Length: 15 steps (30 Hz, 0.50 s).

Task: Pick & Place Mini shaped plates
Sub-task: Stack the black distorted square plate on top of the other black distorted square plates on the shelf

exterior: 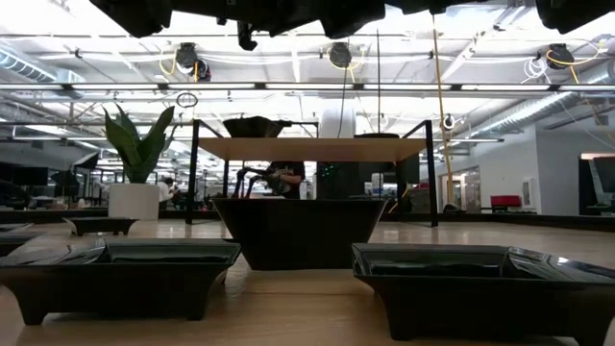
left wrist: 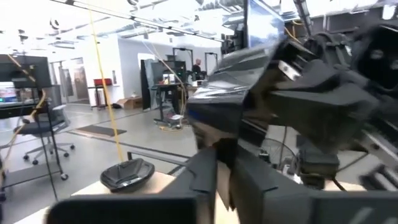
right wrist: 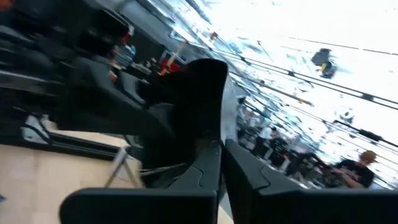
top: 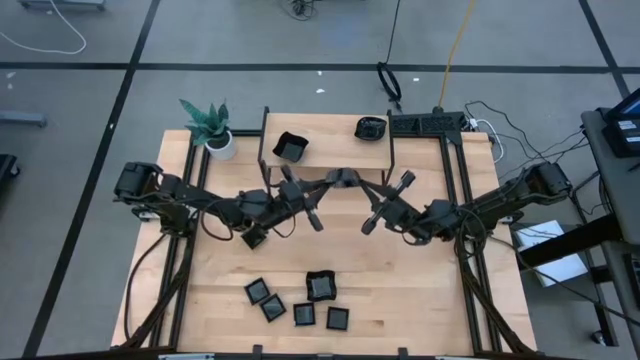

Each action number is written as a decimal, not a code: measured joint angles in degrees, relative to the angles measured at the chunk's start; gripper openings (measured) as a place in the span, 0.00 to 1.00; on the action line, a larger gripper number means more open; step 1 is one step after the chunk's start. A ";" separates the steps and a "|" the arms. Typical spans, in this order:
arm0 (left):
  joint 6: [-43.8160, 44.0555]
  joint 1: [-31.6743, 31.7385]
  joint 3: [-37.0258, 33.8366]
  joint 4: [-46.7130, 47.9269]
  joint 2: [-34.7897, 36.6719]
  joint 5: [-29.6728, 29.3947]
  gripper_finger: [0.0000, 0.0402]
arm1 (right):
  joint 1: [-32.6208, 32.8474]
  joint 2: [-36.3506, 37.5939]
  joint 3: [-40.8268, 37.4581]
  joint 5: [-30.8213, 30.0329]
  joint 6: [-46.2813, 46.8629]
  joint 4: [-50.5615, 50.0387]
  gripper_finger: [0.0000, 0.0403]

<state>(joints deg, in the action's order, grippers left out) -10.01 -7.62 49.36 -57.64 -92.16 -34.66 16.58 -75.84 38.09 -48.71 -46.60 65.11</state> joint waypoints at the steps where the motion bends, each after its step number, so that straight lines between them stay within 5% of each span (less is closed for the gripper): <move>1: -0.01 0.01 0.00 -0.32 0.08 -0.30 0.04 | 0.01 0.01 0.00 0.83 0.61 -0.31 0.02; 7: -0.44 0.00 0.00 -2.76 0.14 -0.23 0.02 | 0.99 -0.03 0.00 4.10 2.03 -3.25 0.17; 15: -4.11 -0.33 0.04 -3.14 1.54 -1.11 0.01 | 4.11 -0.03 0.00 0.63 5.49 -3.74 0.40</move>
<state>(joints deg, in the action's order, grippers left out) -14.11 -7.94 49.41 -60.78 -90.62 -35.76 20.69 -75.88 38.09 -48.08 -41.11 61.37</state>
